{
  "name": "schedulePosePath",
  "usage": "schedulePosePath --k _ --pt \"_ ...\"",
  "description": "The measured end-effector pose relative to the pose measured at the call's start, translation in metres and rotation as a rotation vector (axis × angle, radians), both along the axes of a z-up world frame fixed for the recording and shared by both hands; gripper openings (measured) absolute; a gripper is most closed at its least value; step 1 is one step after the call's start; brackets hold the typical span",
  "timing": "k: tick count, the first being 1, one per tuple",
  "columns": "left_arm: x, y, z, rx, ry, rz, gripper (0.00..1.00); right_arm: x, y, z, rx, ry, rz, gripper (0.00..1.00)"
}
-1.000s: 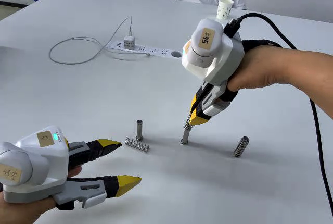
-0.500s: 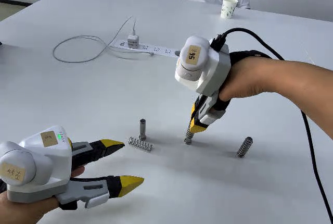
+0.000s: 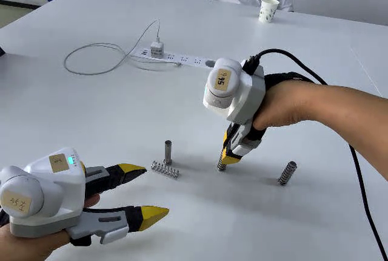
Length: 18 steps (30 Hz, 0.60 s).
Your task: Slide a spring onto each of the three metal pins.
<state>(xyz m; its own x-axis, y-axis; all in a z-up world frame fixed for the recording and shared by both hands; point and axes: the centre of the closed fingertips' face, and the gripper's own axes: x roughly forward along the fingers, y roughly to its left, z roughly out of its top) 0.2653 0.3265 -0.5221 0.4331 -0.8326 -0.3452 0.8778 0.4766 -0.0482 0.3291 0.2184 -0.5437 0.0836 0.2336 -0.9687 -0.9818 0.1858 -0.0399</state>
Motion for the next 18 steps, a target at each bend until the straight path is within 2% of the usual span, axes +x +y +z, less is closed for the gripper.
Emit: schedulePosePath --k 9,18 --pt "0.000 0.001 0.001 0.004 -0.004 0.000 0.51 -0.001 -0.001 0.003 0.026 -0.013 -0.010 0.16" --pt "-0.004 0.000 0.001 0.006 -0.001 -0.005 0.51 -0.002 -0.001 0.021 0.063 -0.063 -0.021 0.18"
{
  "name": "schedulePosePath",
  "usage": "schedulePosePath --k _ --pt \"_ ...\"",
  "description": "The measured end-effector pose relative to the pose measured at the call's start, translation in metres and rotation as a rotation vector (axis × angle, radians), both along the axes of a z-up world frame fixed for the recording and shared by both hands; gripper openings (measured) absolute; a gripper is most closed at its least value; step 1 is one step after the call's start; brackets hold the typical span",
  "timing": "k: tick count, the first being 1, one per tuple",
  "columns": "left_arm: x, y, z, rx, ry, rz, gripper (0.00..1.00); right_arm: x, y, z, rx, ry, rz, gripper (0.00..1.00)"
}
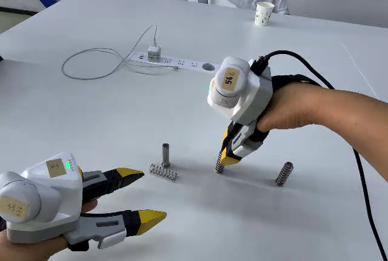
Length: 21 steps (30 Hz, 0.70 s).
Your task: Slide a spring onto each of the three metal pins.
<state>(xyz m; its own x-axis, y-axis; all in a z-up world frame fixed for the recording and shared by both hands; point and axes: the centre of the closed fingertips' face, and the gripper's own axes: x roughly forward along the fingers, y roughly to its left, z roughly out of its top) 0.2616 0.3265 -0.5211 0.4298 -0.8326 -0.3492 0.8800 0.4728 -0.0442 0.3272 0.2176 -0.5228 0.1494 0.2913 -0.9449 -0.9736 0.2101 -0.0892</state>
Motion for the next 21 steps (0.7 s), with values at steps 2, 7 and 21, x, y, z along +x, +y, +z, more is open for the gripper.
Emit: schedulePosePath --k 2,7,21 --pt "0.000 -0.001 0.000 0.000 -0.001 -0.002 0.51 0.000 0.002 0.003 0.010 -0.009 0.001 0.18" --pt "0.001 -0.001 0.001 -0.004 -0.005 0.001 0.51 0.000 0.007 0.011 0.028 -0.038 0.003 0.19" --pt "0.000 0.002 -0.001 -0.007 -0.001 0.011 0.51 -0.014 0.047 0.003 0.100 -0.024 0.013 0.18"
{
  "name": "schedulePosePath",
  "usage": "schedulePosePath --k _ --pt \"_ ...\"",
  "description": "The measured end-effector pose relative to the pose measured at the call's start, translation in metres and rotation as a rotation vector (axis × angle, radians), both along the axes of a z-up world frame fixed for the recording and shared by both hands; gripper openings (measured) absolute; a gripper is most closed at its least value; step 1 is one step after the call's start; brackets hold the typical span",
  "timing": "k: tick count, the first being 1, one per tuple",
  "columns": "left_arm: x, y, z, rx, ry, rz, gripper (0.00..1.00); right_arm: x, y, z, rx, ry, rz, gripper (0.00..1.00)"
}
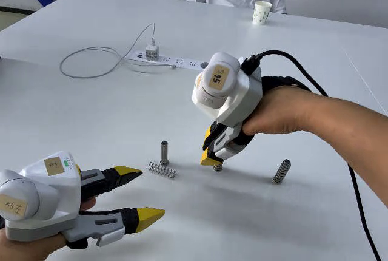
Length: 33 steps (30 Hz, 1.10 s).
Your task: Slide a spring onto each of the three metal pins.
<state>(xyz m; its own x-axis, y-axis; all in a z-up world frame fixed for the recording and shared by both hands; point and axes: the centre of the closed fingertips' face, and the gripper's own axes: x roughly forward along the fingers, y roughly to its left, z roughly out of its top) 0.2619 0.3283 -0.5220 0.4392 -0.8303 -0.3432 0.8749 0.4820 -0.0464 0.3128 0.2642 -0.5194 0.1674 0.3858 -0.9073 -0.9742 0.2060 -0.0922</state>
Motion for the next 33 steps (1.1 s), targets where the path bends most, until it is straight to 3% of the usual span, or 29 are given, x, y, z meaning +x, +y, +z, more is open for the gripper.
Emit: schedulePosePath --k 9,18,33 --pt "-0.001 0.002 -0.002 0.000 0.005 0.006 0.51 -0.002 0.026 -0.011 0.070 0.015 -0.035 0.18" --pt "-0.002 0.002 -0.002 0.003 0.005 0.007 0.50 0.002 0.039 -0.022 0.144 0.027 -0.112 0.16" --pt "-0.001 0.007 -0.001 0.008 0.006 0.017 0.50 0.004 0.047 -0.044 0.139 0.038 -0.153 0.14"
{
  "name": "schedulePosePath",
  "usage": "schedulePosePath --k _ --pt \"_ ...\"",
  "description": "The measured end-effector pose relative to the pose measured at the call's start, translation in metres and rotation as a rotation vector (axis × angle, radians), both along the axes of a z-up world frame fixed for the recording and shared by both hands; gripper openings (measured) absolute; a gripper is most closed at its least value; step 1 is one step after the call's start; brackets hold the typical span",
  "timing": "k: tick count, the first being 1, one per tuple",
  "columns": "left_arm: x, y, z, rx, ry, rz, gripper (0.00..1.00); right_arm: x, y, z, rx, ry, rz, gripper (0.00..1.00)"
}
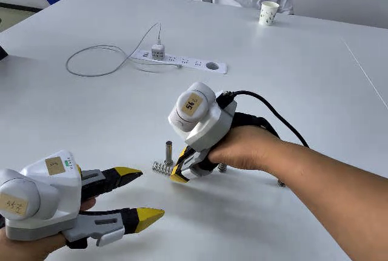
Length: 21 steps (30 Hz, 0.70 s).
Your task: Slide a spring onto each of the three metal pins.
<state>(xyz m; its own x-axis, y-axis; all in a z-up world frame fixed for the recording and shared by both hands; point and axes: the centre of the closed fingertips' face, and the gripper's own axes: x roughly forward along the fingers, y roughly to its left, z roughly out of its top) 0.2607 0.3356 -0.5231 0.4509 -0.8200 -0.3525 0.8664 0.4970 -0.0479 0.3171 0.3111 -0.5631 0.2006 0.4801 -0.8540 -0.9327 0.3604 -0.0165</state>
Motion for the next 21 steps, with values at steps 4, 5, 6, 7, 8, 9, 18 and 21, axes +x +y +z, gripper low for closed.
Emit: schedulePosePath --k 4,5,6,7,8,9,18,21 --pt "0.000 0.001 0.000 0.002 -0.001 0.002 0.50 0.000 0.001 -0.002 0.001 0.004 -0.005 0.13" --pt "0.000 0.001 0.000 0.003 -0.001 0.003 0.50 -0.001 0.001 -0.003 -0.002 0.007 -0.004 0.12" --pt "0.000 0.001 0.001 0.003 -0.001 0.003 0.50 -0.001 0.001 -0.004 -0.004 0.007 -0.002 0.12" --pt "0.000 0.001 0.001 0.004 -0.002 0.003 0.50 -0.001 0.000 -0.005 -0.006 0.008 -0.003 0.12" --pt "0.000 0.001 0.001 0.004 -0.002 0.003 0.50 -0.001 -0.001 -0.006 -0.008 0.010 -0.003 0.12" --pt "0.000 0.001 0.001 0.005 -0.002 0.004 0.50 -0.002 -0.001 -0.006 -0.005 0.011 -0.005 0.12" --pt "0.000 0.001 0.003 0.012 -0.008 0.003 0.49 -0.010 -0.005 -0.003 -0.011 0.016 0.015 0.12" --pt "0.000 0.001 0.003 0.014 -0.009 0.001 0.49 -0.016 -0.008 0.001 -0.018 0.010 0.035 0.11"
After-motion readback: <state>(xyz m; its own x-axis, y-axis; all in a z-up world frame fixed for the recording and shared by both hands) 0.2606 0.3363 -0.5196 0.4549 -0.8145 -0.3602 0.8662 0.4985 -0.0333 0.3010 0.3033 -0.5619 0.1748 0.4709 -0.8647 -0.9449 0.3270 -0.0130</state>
